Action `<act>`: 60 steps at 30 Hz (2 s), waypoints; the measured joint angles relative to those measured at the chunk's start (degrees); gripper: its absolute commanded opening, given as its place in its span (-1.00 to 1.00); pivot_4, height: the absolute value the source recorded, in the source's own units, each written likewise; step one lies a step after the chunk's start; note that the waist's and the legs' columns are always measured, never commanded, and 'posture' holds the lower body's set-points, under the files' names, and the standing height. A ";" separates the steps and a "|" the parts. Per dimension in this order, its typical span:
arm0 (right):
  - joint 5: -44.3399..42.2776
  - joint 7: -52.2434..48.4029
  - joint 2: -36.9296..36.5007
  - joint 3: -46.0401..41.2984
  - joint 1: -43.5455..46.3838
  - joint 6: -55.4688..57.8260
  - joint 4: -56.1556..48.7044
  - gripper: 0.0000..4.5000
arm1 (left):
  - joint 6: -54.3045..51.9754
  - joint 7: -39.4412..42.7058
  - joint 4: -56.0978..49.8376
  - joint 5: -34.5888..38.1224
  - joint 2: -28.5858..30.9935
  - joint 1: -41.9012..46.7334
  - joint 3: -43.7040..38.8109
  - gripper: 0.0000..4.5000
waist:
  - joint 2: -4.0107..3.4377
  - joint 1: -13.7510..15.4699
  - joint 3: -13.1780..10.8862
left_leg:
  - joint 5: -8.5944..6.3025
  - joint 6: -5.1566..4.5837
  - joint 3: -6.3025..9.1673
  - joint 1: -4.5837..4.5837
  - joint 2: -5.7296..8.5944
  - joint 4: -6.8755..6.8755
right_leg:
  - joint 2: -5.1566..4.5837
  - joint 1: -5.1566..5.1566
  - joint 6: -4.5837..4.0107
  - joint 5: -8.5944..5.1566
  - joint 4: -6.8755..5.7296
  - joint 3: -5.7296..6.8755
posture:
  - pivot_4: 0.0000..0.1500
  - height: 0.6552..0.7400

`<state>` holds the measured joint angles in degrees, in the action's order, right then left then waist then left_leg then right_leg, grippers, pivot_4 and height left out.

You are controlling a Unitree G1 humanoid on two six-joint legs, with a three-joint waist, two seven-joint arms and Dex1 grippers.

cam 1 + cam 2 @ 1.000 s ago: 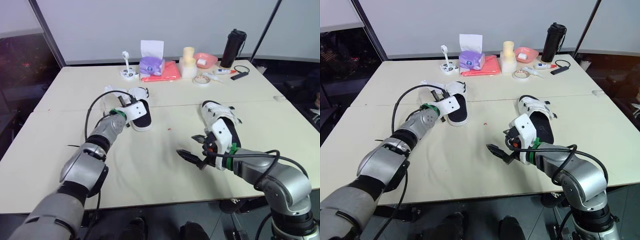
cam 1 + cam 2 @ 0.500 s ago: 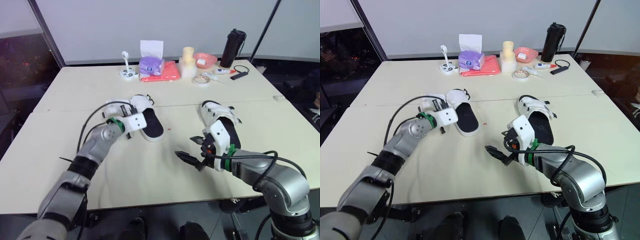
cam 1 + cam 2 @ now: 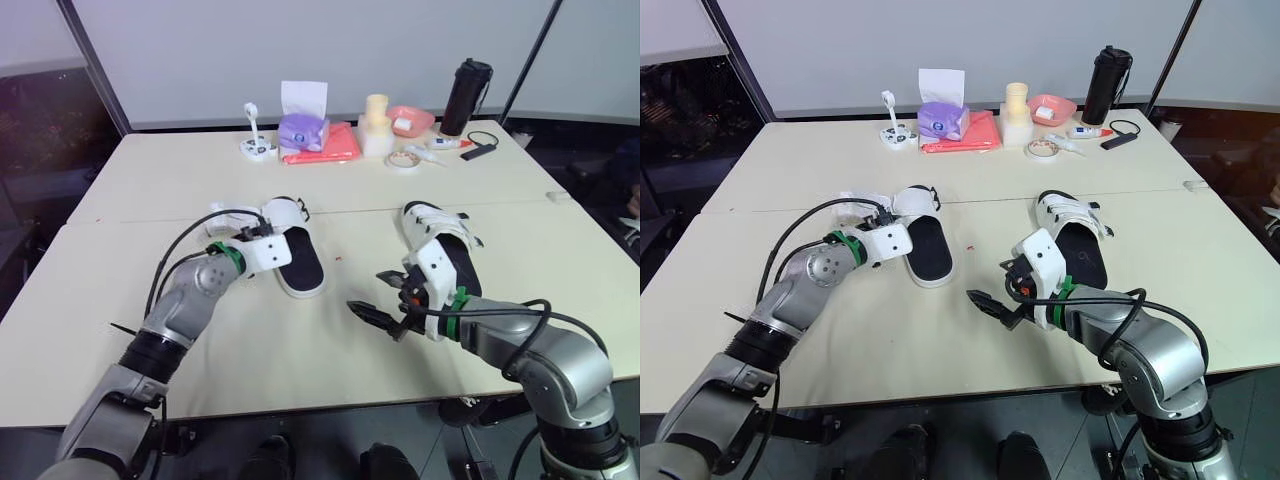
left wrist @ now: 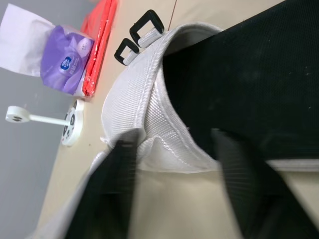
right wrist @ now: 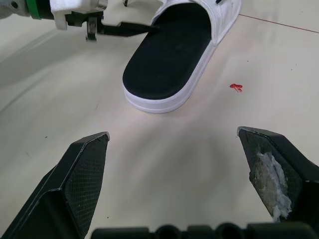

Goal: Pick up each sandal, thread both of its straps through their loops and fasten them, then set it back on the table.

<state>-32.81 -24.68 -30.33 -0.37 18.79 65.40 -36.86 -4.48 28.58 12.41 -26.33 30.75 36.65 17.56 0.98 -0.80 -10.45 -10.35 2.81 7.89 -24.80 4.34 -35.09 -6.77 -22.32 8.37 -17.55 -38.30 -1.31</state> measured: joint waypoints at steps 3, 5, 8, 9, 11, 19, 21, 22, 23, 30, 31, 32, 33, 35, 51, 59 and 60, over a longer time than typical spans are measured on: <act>0.01 -0.04 0.00 0.04 0.15 -0.03 0.01 1.00 | 0.34 0.87 -0.05 -0.33 0.20 0.25 0.15 0.47 | -0.01 0.00 0.00 | 0.00 0.00 0.00 0.00 0.00 0.00 | 0.00 0.00 0.00 0.00 0.01 0.00 | 1.00 0.87; 0.02 -0.12 -0.03 0.05 0.19 -0.04 0.08 1.00 | 0.52 1.13 -0.21 -0.55 0.02 0.24 0.18 0.47 | -0.01 0.03 0.00 | 0.00 0.00 0.00 0.00 0.00 0.00 | 0.00 0.01 0.00 0.00 0.00 0.00 | 1.00 0.87; 0.04 -0.33 -0.05 0.11 0.70 -0.05 0.34 1.00 | 1.51 0.21 0.03 -1.10 -1.64 0.54 0.42 0.47 | 0.00 0.13 0.00 | 0.00 0.00 0.00 0.00 0.01 -0.01 | 0.00 0.02 0.00 0.00 0.01 0.00 | 1.00 0.87; 0.05 -0.39 -0.05 0.13 1.05 -0.09 0.62 1.00 | 1.65 -0.45 0.63 -1.48 -2.33 1.31 1.06 0.47 | 0.00 0.20 0.00 | 0.00 0.00 0.01 0.00 0.01 -0.02 | 0.00 0.02 0.00 0.00 0.01 0.01 | 1.00 0.87; 0.07 -0.47 -0.12 0.22 1.43 -0.31 0.84 1.00 | 2.65 -2.05 2.71 -2.27 -3.64 3.35 1.57 0.47 | 0.00 0.15 0.00 | 0.00 0.00 0.01 0.00 0.01 -0.02 | 0.00 0.02 0.00 0.00 0.00 0.01 | 1.00 0.87; 0.17 -0.61 -0.50 1.11 1.69 -0.84 1.31 1.00 | 6.32 -9.66 16.98 -6.08 -7.78 12.71 4.01 0.47 | 0.01 -0.02 0.00 | 0.00 -0.01 -0.01 0.00 0.03 0.00 | 0.00 0.00 0.01 0.00 0.01 0.02 | 1.00 0.87; 0.15 -0.60 -0.53 1.19 1.72 -0.84 1.31 1.00 | 6.51 -11.66 21.43 -7.28 -8.53 14.57 4.66 0.47 | 0.01 -0.01 -0.01 | 0.00 -0.01 -0.01 0.00 0.03 -0.01 | 0.00 0.01 0.01 0.00 0.00 0.03 | 1.00 0.87; 0.15 -0.56 -0.55 1.20 1.72 -0.84 1.31 1.00 | 6.62 -12.61 24.14 -7.90 -8.75 15.83 5.26 0.47 | 0.01 -0.01 -0.01 | 0.00 -0.01 -0.01 0.00 0.04 -0.01 | 0.00 0.01 0.02 0.00 0.00 0.03 | 1.00 0.87; 0.13 -0.56 -0.57 1.20 1.71 -0.84 1.30 1.00 | 6.73 -13.25 25.92 -8.23 -8.97 16.57 5.48 0.47 | 0.01 -0.05 -0.01 | 0.00 -0.01 -0.01 0.00 0.04 -0.01 | 0.00 0.01 0.02 0.00 0.00 0.02 | 1.00 0.87; 0.13 -0.41 -0.71 1.20 1.67 -0.84 1.25 1.00 | 8.43 -20.45 41.99 -9.46 -10.92 23.07 6.42 0.47 | 0.03 -0.22 -0.02 | 0.00 -0.01 -0.01 0.00 0.04 0.01 | 0.00 -0.01 0.03 -0.01 0.00 0.03 | 1.00 0.87; 0.12 -0.39 -0.74 1.20 1.65 -0.83 1.24 1.00 | 8.57 -21.31 43.79 -9.46 -10.91 23.86 6.41 0.47 | 0.03 -0.23 -0.02 | 0.00 -0.01 -0.01 0.00 0.04 0.01 | 0.00 -0.01 0.03 -0.01 0.00 0.03 | 1.00 0.87; 0.12 -0.35 -0.74 1.20 1.63 -0.83 1.22 1.00 | 8.66 -21.80 44.83 -9.46 -10.83 24.24 6.40 0.47 | 0.03 -0.23 -0.02 | 0.00 -0.01 -0.02 0.00 0.04 0.01 | 0.00 -0.01 0.03 -0.01 0.00 0.03 | 1.00 0.87; 0.10 -0.31 -0.74 1.20 1.62 -0.83 1.21 1.00 | 8.83 -22.19 45.75 -9.45 -10.74 24.51 6.40 0.47 | 0.03 -0.21 -0.02 | 0.00 -0.01 -0.01 0.00 0.04 0.01 | 0.00 -0.01 0.03 -0.01 0.00 0.03 | 1.00 0.87; 0.08 -0.23 -0.74 1.20 1.53 -0.83 1.17 1.00 | 9.26 -22.76 47.36 -9.42 -10.54 24.60 6.39 0.36 | 0.03 -0.20 -0.02 | 0.00 -0.01 -0.02 0.00 0.04 0.00 | 0.00 -0.01 0.03 -0.01 0.00 0.03 | 1.00 0.87; -0.05 0.49 -0.96 0.73 1.19 -0.81 0.99 1.00 | 23.20 -20.10 50.12 -6.81 -8.73 25.45 6.11 -0.98 | 0.05 0.33 0.00 | 0.00 -0.01 0.02 -0.05 0.08 -0.04 | -0.03 0.02 0.04 0.00 0.03 0.05 | 1.00 0.87; -1.39 -1.85 -5.38 -6.08 2.95 -0.87 2.52 1.00 | 58.35 -5.67 48.23 -2.57 -7.49 26.79 8.75 -0.98 | 0.07 0.08 -0.01 | 0.00 0.00 0.00 -0.50 0.07 -0.07 | -0.03 -0.45 0.02 0.02 0.03 0.05 | 1.00 0.87; -1.76 -2.40 -6.14 -6.87 3.07 -0.88 2.90 1.00 | 62.20 -4.36 48.43 -2.57 -7.42 27.56 9.33 -0.98 | 0.06 0.07 -0.01 | 0.00 0.00 0.00 -0.51 0.07 -0.07 | -0.03 -0.45 0.02 0.02 0.03 0.05 | 1.00 0.87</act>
<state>-34.57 -27.08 -36.47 -7.24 21.86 64.52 -33.95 57.72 24.23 60.84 -28.89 23.33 64.21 26.89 1.05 -0.73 -10.47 -10.34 2.81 7.88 -25.31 4.41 -35.17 -6.80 -22.78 8.39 -17.53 -38.27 -1.26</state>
